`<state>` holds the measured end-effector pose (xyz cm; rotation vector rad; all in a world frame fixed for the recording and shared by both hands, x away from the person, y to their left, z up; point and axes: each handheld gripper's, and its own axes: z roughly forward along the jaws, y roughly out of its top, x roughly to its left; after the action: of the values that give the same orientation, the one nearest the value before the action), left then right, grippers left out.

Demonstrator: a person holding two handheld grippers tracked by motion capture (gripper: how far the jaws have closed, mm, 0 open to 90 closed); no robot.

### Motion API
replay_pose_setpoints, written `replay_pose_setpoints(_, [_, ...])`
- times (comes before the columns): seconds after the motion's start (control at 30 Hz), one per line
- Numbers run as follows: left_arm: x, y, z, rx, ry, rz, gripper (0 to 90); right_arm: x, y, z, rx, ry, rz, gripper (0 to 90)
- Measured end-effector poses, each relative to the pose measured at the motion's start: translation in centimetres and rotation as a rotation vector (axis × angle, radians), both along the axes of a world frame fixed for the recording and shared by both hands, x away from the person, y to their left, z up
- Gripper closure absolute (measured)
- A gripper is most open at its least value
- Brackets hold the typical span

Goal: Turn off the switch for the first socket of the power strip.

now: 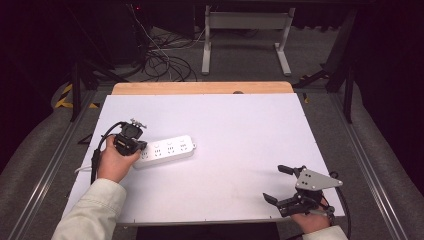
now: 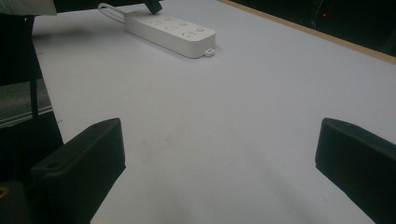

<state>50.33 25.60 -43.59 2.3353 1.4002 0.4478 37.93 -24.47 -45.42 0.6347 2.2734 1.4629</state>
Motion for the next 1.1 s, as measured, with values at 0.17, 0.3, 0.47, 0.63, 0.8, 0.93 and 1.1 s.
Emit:
replay_pose_setpoints(0.17, [-0.09,-0.33,0.00,0.024,-0.004,-0.002,90.0,0.03,0.01,-0.03,-0.002,0.002,0.002,1.9])
replay_pose_setpoints(0.3, [-0.12,-0.36,-0.02,0.026,-0.007,-0.001,90.0,0.03,0.01,-0.04,-0.004,0.002,0.000,1.9])
replay_pose_setpoints(0.47, [-0.13,-0.46,-0.02,0.033,-0.007,-0.003,90.0,0.03,0.04,-0.05,-0.006,0.002,0.001,1.9])
replay_pose_setpoints(0.63, [-0.16,-0.53,-0.02,0.044,-0.011,-0.009,90.0,0.07,0.09,-0.10,-0.007,0.008,0.004,1.9])
replay_pose_setpoints(0.8, [-0.27,-0.52,-0.10,0.044,-0.017,-0.008,90.0,0.04,0.14,-0.11,-0.007,0.011,0.005,1.9])
replay_pose_setpoints(0.93, [-0.27,-0.47,-0.09,0.042,-0.016,-0.008,90.0,0.08,0.16,-0.16,-0.009,0.014,0.009,1.9])
replay_pose_setpoints(1.1, [-0.36,-0.73,-0.22,0.059,-0.021,-0.008,90.0,0.12,0.19,-0.20,-0.012,0.015,0.012,1.9])
